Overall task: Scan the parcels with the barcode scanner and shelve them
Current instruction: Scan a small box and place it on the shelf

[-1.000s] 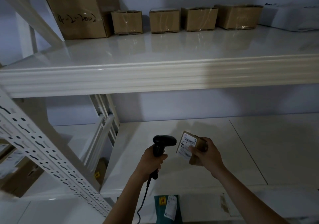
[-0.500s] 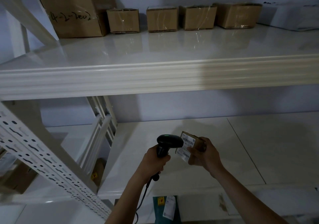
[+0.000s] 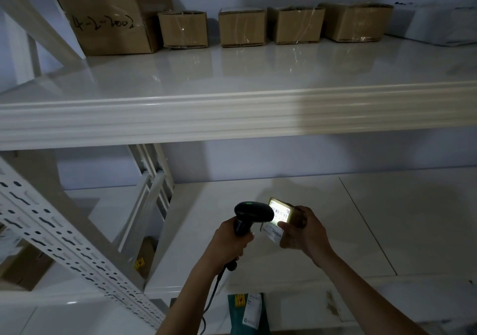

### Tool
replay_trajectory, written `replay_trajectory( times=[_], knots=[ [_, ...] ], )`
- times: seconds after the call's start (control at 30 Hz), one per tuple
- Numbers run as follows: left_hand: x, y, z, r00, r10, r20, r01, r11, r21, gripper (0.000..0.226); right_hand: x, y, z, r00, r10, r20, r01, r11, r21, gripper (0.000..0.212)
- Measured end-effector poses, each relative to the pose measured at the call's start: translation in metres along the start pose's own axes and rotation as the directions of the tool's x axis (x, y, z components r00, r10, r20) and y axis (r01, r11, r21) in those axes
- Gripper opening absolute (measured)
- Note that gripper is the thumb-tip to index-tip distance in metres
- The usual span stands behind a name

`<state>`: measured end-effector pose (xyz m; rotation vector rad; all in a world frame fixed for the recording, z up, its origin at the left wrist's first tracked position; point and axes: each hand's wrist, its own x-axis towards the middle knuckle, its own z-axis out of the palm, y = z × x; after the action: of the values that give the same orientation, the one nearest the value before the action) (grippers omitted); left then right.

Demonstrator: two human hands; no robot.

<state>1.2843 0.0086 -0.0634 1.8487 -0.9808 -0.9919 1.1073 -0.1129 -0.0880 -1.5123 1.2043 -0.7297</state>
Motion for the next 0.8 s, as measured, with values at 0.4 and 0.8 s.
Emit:
replay_trajectory(
  times=[0.4,0.8],
  knots=[
    [0.001,-0.003,-0.003,1.000,0.007,0.015,-0.007,1.000,-0.001,0.006,0.003,0.004,0.003,0.993,0.093,0.075,-0.107,0.971,0.215,0.054],
    [-0.001,-0.003,-0.012,1.000,0.007,-0.006,-0.007,1.000,0.008,0.007,0.007,0.009,0.006,0.994,0.082,0.067,-0.094,0.975,0.203,0.059]
  ],
)
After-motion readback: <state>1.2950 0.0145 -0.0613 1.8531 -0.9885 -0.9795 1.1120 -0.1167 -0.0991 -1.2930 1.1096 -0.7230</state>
